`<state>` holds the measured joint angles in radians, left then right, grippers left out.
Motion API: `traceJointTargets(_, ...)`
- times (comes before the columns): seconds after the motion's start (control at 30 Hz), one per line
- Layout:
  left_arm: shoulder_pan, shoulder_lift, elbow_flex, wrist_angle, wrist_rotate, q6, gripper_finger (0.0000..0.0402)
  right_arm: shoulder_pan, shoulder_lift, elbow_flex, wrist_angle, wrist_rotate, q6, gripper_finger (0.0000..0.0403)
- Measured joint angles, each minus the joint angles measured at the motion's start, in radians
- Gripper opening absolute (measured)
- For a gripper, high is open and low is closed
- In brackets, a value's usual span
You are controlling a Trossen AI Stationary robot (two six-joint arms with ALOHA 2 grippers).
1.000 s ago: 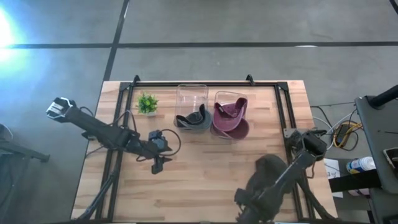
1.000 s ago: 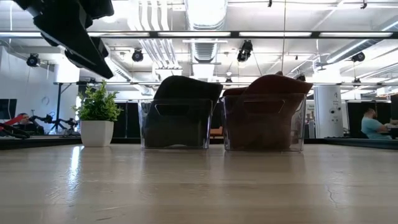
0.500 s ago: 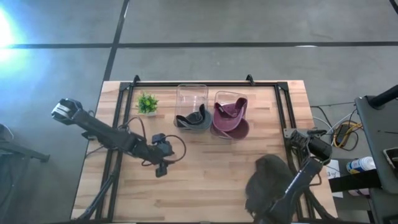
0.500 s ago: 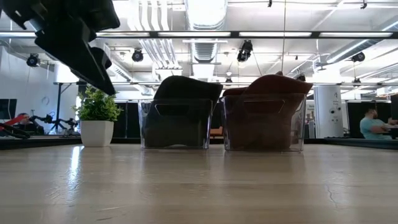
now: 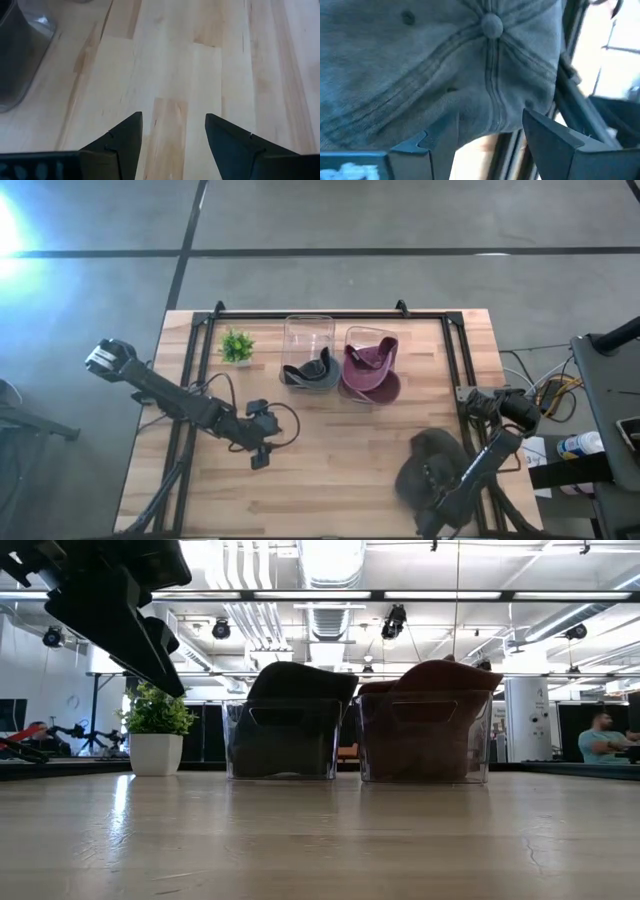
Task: Pick & Place hat
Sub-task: Put the black cap into the left transparent bin
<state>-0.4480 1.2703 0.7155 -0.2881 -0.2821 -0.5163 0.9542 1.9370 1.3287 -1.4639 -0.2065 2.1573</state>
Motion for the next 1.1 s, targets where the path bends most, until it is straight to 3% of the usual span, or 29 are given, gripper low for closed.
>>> traceJointTargets(0.1, 0.0, -0.001, 0.0, 0.0, -0.001, 0.005, 0.0211, -0.031, -0.007, -0.071, 0.112, 0.016, 0.0, 0.0215)
traceJointTargets(0.37, 0.0, -0.002, 0.0, -0.004, 0.027, -0.038, 0.0211, -0.179, -0.022, -0.176, 0.723, 0.187, -0.242, 0.0215)
traceJointTargets(0.53, 0.0, 0.005, -0.007, -0.009, 0.094, -0.132, 0.0211, -0.3, -0.015, -0.154, 0.771, 0.451, -0.285, 0.0215)
traceJointTargets(0.63, 0.0, 0.009, -0.03, -0.006, 0.102, -0.189, 0.0211, -0.391, -0.009, -0.148, 0.816, 0.543, -0.392, 0.0215)
traceJointTargets(0.7, 0.0, 0.01, -0.05, 0.011, 0.104, -0.229, 0.0211, -0.453, -0.008, -0.148, 0.929, 0.533, -0.54, 0.0215)
traceJointTargets(0.87, 0.0, 0.01, -0.104, 0.085, 0.109, -0.328, 0.0211, -0.56, -0.007, -0.147, 1.256, 0.349, -0.918, 0.0215)
traceJointTargets(1.1, -0.001, 0.01, -0.114, 0.205, 0.104, -0.296, 0.0211, -0.565, -0.03, -0.088, 1.219, 0.344, -1.007, 0.0215)
